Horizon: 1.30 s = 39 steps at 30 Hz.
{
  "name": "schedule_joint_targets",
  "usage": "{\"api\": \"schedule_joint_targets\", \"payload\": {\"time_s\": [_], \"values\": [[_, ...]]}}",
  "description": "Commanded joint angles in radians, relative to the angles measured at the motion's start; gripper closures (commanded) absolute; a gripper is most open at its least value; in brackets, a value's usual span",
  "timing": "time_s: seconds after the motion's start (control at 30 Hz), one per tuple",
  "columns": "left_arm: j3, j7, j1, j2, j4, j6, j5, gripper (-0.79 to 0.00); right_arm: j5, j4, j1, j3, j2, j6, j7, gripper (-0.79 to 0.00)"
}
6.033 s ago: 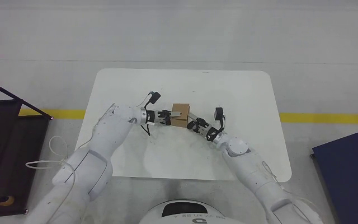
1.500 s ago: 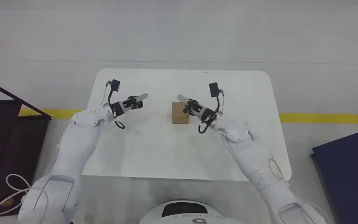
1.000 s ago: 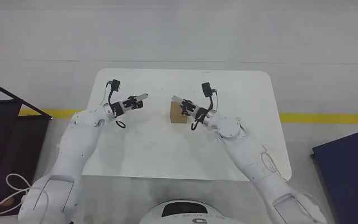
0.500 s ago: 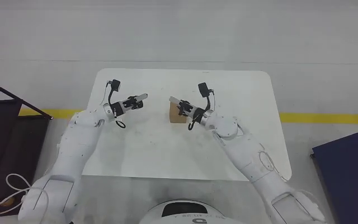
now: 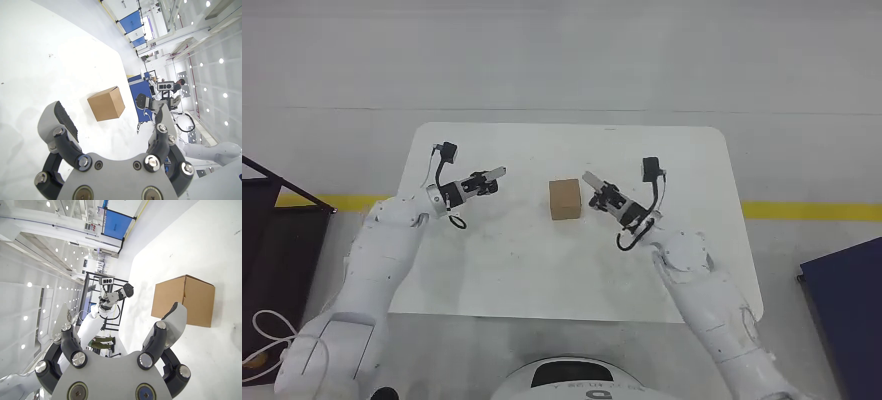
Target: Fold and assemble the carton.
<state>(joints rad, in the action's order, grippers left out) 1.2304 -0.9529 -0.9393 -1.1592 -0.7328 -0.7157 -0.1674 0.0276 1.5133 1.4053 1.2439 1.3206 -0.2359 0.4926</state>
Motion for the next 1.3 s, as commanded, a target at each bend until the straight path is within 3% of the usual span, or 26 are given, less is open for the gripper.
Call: {"api": "schedule_joint_targets", "payload": {"time_s": [0.0,0.13,0.27,0.43,0.7,0.9,1.03,1.17,1.27], "values": [[0.000,0.000,0.000,0.000,0.000,0.000,0.000,-0.785,0.032,0.027,0.045,0.041,-0.008,-0.020,0.019,-0.785],[0.000,0.000,0.000,0.000,0.000,0.000,0.000,-0.785,0.126,-0.034,0.047,0.061,-0.010,-0.049,0.056,-0.785],[0.000,0.000,0.000,0.000,0.000,0.000,0.000,-0.785,0.227,-0.288,-0.094,-0.015,0.013,-0.072,0.082,-0.785],[0.000,0.000,0.000,0.000,0.000,0.000,0.000,-0.785,0.341,-0.589,-0.270,-0.101,0.059,-0.200,0.052,-0.785],[0.000,0.000,0.000,0.000,0.000,0.000,0.000,-0.785,0.398,-0.820,-0.409,-0.230,0.128,-0.258,0.101,-0.785],[0.000,0.000,0.000,0.000,0.000,0.000,0.000,-0.785,0.506,-0.853,-0.380,-0.208,0.130,-0.353,0.250,-0.785],[0.000,0.000,0.000,0.000,0.000,0.000,0.000,-0.785,0.504,-0.818,-0.328,-0.164,0.110,-0.442,0.259,-0.785],[0.000,0.000,0.000,0.000,0.000,0.000,0.000,-0.785,0.518,-0.662,-0.235,-0.057,0.063,-0.509,0.314,-0.785],[0.000,0.000,0.000,0.000,0.000,0.000,0.000,-0.785,0.543,-0.451,-0.139,0.073,0.015,-0.462,0.401,-0.785]]}}
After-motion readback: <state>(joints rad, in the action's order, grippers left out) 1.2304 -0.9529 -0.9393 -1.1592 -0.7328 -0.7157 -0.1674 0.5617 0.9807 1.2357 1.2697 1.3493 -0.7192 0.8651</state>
